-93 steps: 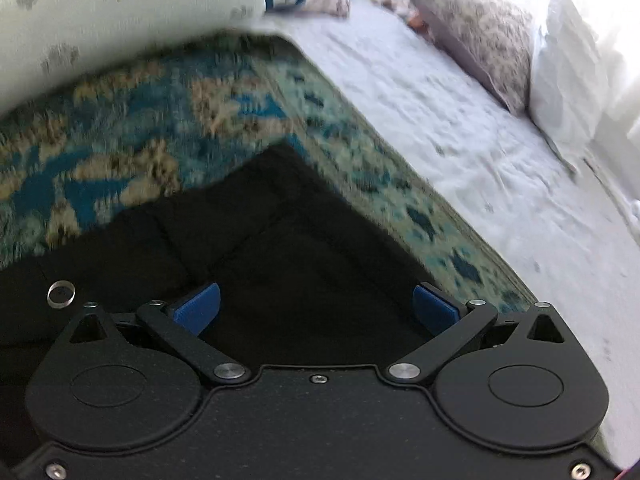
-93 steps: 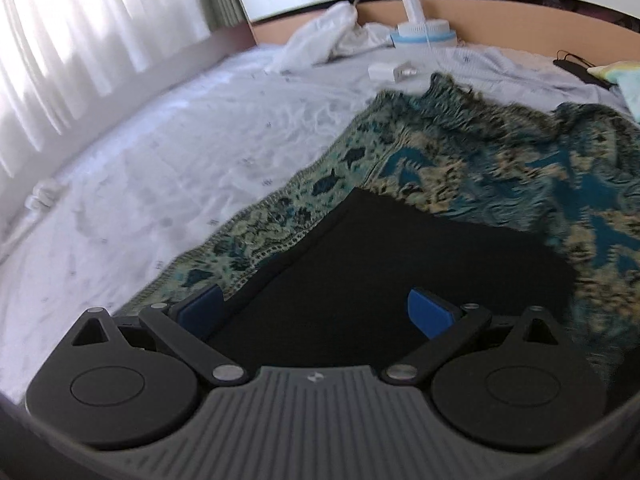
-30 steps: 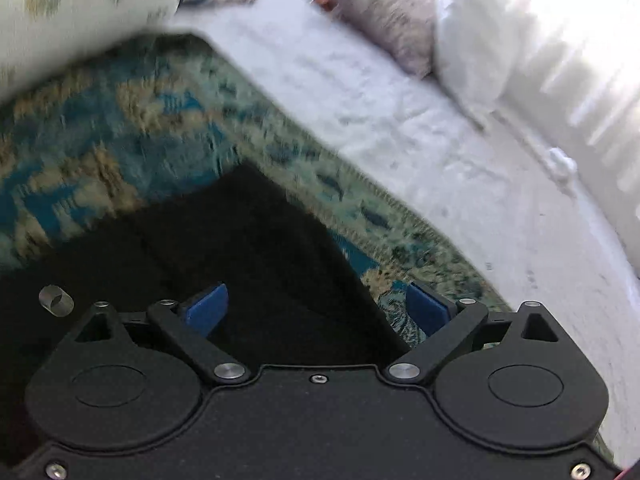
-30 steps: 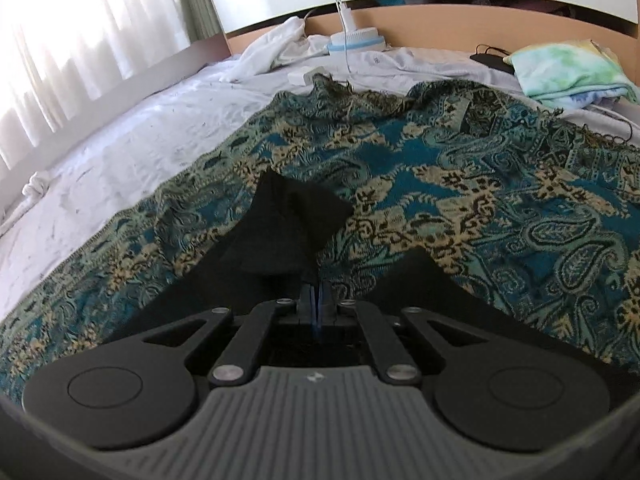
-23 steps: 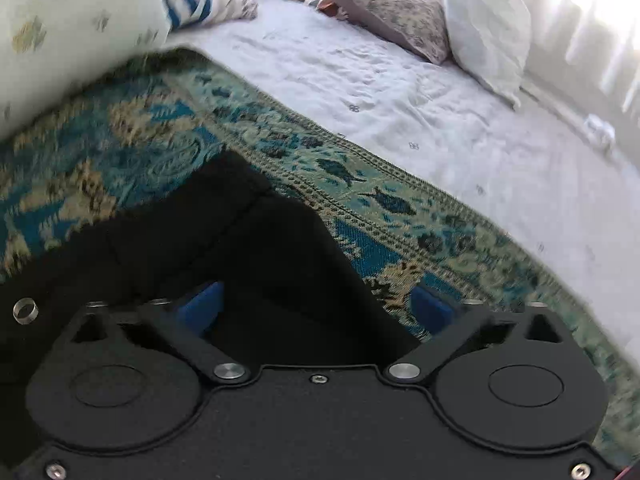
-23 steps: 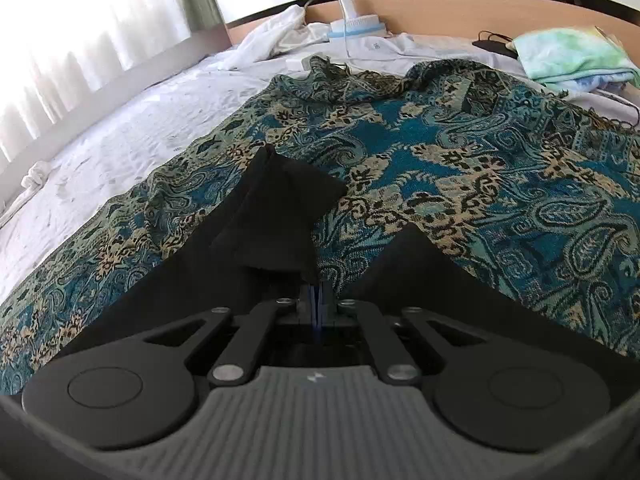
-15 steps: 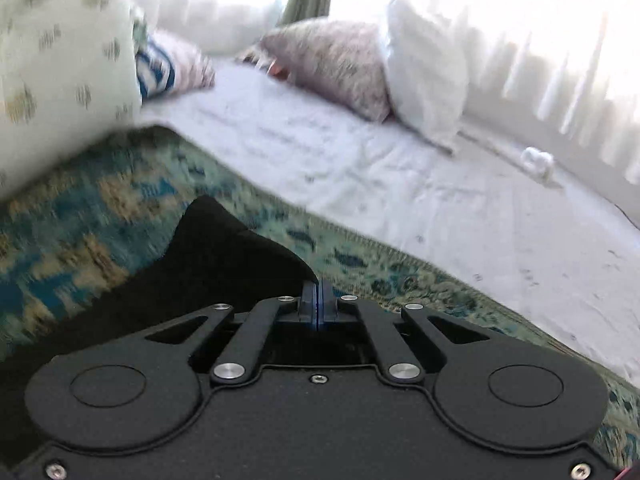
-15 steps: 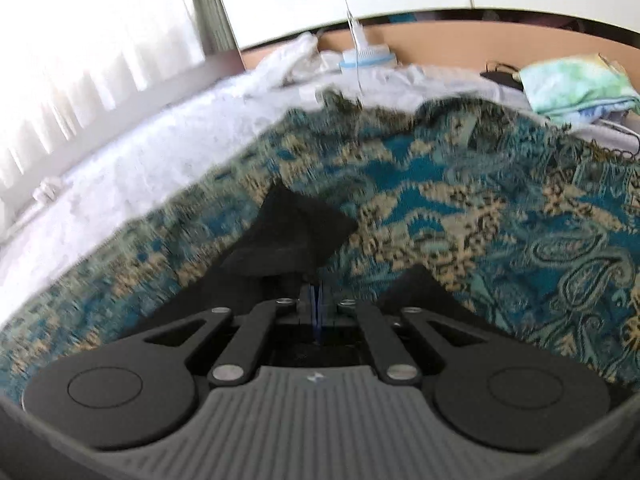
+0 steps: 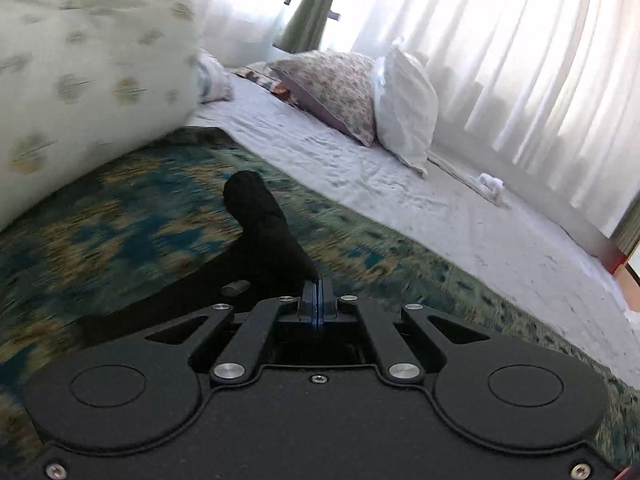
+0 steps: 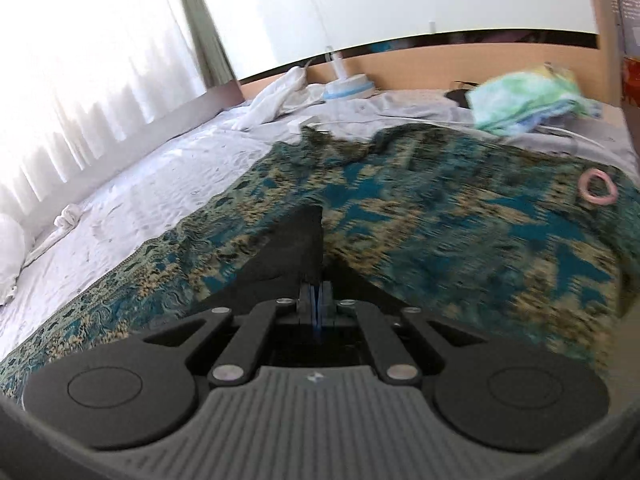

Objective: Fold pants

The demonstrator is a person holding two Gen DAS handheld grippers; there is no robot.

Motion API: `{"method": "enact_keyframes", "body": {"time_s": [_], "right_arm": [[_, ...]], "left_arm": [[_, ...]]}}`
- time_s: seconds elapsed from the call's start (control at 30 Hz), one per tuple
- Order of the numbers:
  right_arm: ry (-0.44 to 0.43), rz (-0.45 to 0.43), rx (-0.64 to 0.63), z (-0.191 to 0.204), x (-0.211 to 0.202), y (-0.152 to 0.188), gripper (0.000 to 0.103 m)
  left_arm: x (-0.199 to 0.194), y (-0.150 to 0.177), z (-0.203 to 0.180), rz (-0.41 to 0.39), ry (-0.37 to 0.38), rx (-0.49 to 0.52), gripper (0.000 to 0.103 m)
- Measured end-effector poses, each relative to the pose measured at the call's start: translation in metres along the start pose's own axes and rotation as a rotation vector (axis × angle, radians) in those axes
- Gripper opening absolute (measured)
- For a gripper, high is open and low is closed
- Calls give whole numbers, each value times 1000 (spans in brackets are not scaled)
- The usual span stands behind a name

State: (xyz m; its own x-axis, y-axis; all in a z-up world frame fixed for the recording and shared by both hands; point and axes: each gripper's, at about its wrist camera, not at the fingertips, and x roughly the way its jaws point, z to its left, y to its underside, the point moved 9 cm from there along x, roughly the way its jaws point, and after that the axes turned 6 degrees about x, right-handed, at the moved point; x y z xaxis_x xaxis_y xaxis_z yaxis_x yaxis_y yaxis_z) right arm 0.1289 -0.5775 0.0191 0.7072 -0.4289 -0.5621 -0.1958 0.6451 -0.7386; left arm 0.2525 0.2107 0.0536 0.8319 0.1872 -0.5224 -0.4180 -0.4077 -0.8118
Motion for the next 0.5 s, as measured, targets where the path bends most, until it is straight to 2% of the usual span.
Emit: {"method": "enact_keyframes", "body": {"time_s": [0.07, 0.27, 0.5], "right_arm": [[16, 15, 0, -14, -8, 11, 2], [86, 59, 7, -48, -14, 42, 2], [99, 50, 1, -58, -25, 49, 2]], "left_arm": [[-20, 21, 20, -10, -22, 5, 1], [-38, 78, 57, 61, -80, 34, 1], [-46, 95, 68, 73, -87, 28, 1]]}}
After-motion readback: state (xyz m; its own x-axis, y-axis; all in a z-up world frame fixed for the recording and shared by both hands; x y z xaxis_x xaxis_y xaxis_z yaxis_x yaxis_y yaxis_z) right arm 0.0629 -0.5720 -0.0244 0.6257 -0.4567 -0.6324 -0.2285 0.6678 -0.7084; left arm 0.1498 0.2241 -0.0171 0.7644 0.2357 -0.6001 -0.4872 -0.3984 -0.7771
